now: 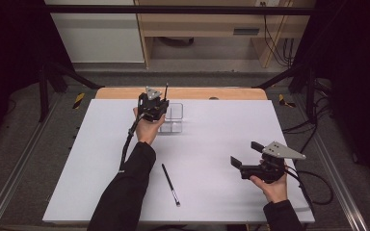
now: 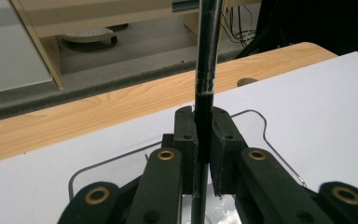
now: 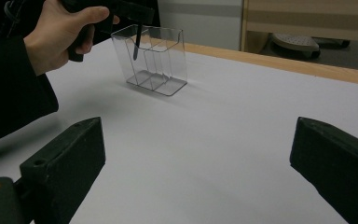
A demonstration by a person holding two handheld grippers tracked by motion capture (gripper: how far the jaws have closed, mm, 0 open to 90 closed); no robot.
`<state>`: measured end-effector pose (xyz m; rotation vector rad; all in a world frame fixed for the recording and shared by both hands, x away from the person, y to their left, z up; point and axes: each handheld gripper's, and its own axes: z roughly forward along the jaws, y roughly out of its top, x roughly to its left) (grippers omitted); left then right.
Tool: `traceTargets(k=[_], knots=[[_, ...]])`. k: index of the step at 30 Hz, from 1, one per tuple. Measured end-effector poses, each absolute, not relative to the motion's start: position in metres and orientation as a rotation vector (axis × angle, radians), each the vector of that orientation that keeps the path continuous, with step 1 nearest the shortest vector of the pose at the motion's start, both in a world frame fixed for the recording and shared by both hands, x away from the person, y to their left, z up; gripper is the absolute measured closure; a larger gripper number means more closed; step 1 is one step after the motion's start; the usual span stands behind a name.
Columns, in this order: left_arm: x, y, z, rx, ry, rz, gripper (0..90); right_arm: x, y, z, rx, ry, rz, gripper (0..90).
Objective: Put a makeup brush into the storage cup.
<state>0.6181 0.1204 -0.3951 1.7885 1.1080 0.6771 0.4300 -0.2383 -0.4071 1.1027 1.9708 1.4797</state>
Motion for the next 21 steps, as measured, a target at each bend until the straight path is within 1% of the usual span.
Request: traceTargets(k=[4,7,11,18,21], knots=[[0.616,0.123,-0.393,1.780,1.111,0.666,77.8,0.430,-0.238,-0.407,1.105,1.967,1.482,3.6],[0.613,0.128,-0.389,1.759,1.111,0.649,72.0,0.430,-0.238,-0.407,1.104,1.968,1.482,3.6],[0.604,0.134,-0.381,1.749,1.097,0.657,63.3,0.430,-0.239,-0.407,1.106,1.966,1.486,3.6],[0.583,0.148,-0.366,1.748,1.033,0.639,48.1,0.430,-0.238,-0.407,1.103,1.965,1.494,3.6],[0.575,0.154,-0.362,1.749,1.012,0.607,42.4,0.430,-0.238,-0.407,1.098,1.965,1.487,3.5]])
